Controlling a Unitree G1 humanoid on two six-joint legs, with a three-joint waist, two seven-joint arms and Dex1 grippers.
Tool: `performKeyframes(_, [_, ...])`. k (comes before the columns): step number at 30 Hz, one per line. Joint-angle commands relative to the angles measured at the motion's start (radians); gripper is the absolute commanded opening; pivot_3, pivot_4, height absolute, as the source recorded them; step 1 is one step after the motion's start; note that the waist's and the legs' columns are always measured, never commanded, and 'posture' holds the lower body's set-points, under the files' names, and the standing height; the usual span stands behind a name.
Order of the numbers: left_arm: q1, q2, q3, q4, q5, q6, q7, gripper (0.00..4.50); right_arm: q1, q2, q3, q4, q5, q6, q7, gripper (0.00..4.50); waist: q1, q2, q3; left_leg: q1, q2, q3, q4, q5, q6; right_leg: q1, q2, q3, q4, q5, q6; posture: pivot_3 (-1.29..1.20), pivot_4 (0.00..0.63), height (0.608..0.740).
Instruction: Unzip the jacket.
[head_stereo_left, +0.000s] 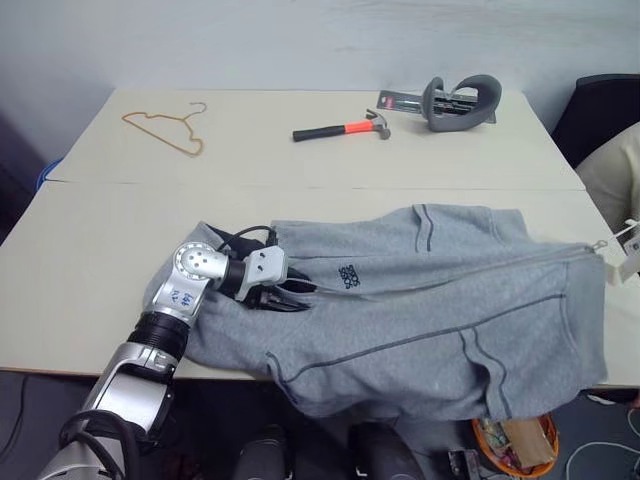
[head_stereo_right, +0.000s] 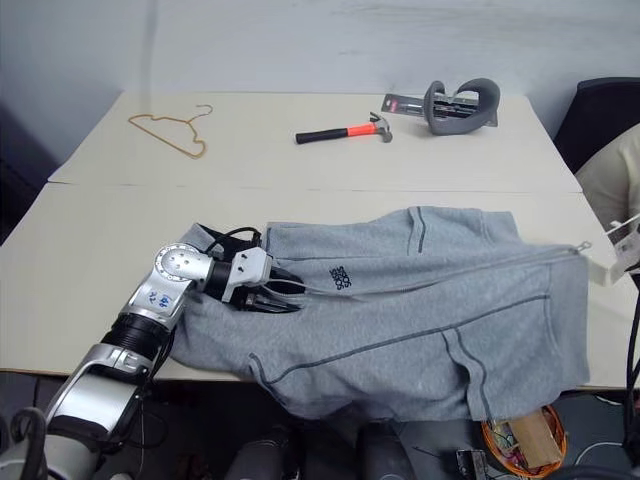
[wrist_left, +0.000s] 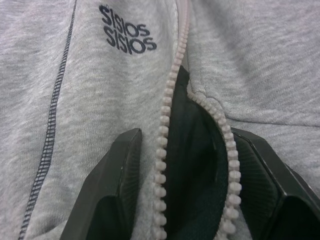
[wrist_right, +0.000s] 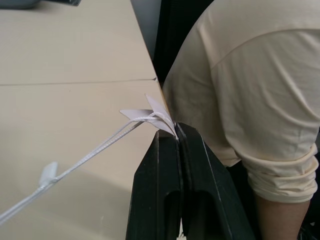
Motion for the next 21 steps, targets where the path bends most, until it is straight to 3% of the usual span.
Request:
performKeyframes(1, [0.04, 0.029, 0.008, -0.01, 0.021, 0.025, 0.028, 2.66, -0.051, -0.112, -0.023, 0.077, -0.025, -0.074, -0.033, 0.02, 0.001, 0.0, 0.0, 0.0, 0.0, 0.0, 0.0, 0.0, 0.0, 0.0, 0.0, 0.0, 0.0, 0.0, 0.0, 0.0, 0.15, 0.74])
performKeyframes(10, [0.053, 0.026, 0.015, -0.032, 0.015, 0.041, 0.045, 2.66, -0.108, -0.162, 0.016, 0.136, -0.029, -0.116, 0.057, 0.02, 0.0, 0.001, 0.0, 0.0, 0.0, 0.001, -0.002, 0.0, 0.0, 0.0, 0.0, 0.001, -0.001, 0.0, 0.0, 0.0, 0.15, 0.74])
performKeyframes(16, [0.035, 0.021, 0.079, -0.106, -0.093, 0.214, 0.021, 2.66, 0.097, -0.038, 0.152, -0.188, 0.006, -0.01, 0.322, 0.02, -0.007, 0.001, 0.0, 0.0, 0.001, 0.001, -0.002, 0.0, 0.0, 0.0, 0.001, 0.001, -0.001, 0.0, 0.0, 0.0, 0.15, 0.74])
performKeyframes(19, [0.028, 0.055, 0.12, -0.176, -0.173, 0.348, -0.032, 2.66, 0.174, -0.025, 0.175, -0.354, 0.044, 0.088, 0.403, 0.62, -0.008, 0.001, 0.0, 0.0, 0.001, 0.001, -0.002, 0.0, 0.0, -0.002, 0.001, 0.001, 0.002, 0.0, 0.0, 0.0, 0.15, 0.74])
performKeyframes(21, [0.022, 0.106, 0.151, -0.221, -0.229, 0.432, -0.081, 3.01, 0.241, -0.047, 0.182, -0.458, 0.069, 0.126, 0.485, 1.27, -0.005, 0.002, 0.001, -0.001, 0.001, 0.001, -0.002, 0.003, -0.006, -0.003, 0.001, 0.001, 0.002, 0.0, 0.0, 0.0, 0.15, 0.74])
